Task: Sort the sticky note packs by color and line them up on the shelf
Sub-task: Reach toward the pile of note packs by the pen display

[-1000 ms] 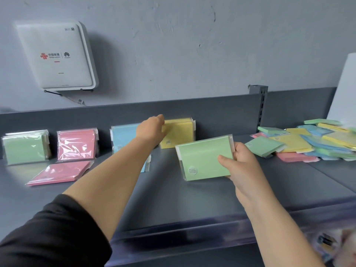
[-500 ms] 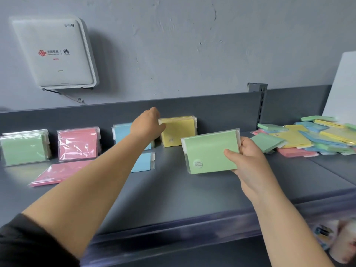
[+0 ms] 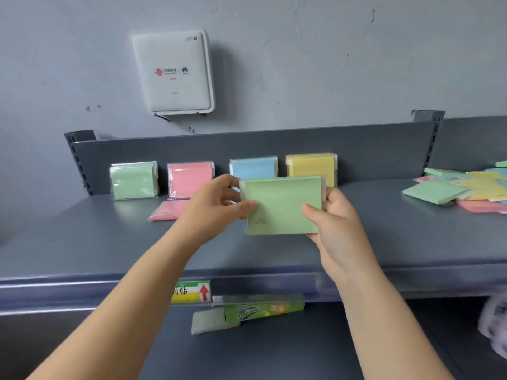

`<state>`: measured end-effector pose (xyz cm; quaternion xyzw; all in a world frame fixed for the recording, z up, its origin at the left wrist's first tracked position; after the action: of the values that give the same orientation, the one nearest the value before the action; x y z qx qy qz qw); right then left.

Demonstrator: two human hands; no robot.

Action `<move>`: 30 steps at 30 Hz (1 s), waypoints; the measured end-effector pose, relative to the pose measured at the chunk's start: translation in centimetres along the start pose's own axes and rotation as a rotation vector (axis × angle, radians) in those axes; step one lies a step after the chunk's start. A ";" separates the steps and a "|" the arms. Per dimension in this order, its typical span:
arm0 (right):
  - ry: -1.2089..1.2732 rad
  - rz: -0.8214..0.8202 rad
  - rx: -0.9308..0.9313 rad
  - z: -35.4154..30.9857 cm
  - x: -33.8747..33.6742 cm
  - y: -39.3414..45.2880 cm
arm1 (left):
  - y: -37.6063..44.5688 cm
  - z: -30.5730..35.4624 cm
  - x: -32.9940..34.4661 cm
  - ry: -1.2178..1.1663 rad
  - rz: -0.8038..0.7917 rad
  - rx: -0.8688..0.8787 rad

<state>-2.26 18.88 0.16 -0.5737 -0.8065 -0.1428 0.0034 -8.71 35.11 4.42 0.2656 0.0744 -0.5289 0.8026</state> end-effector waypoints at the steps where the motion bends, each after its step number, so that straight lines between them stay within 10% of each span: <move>1: -0.005 -0.021 0.000 0.1 0.9 -0.4 | -0.8 -0.6 -0.8 -0.039 0.030 -0.017; 17: -0.588 -0.277 -0.160 0.1 13.3 -3.8 | -8.8 -3.3 -13.2 0.090 0.427 -0.073; 30: -1.148 -0.267 -0.161 3.6 25.7 5.0 | -1.8 -10.6 -23.5 0.301 0.331 -0.128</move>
<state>-5.83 44.94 2.21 -0.4512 -0.7312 0.1302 -0.4949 -18.69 58.95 4.19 0.2987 0.1822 -0.3387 0.8734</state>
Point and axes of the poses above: each hand's wrist, its own y-axis towards the middle knuckle, its own x-axis out of the palm, z = x × y, the point moved 10 cm from there along y, towards the middle knuckle, and after that the axes turned 5 degrees about -y, right-handed, at the moved point
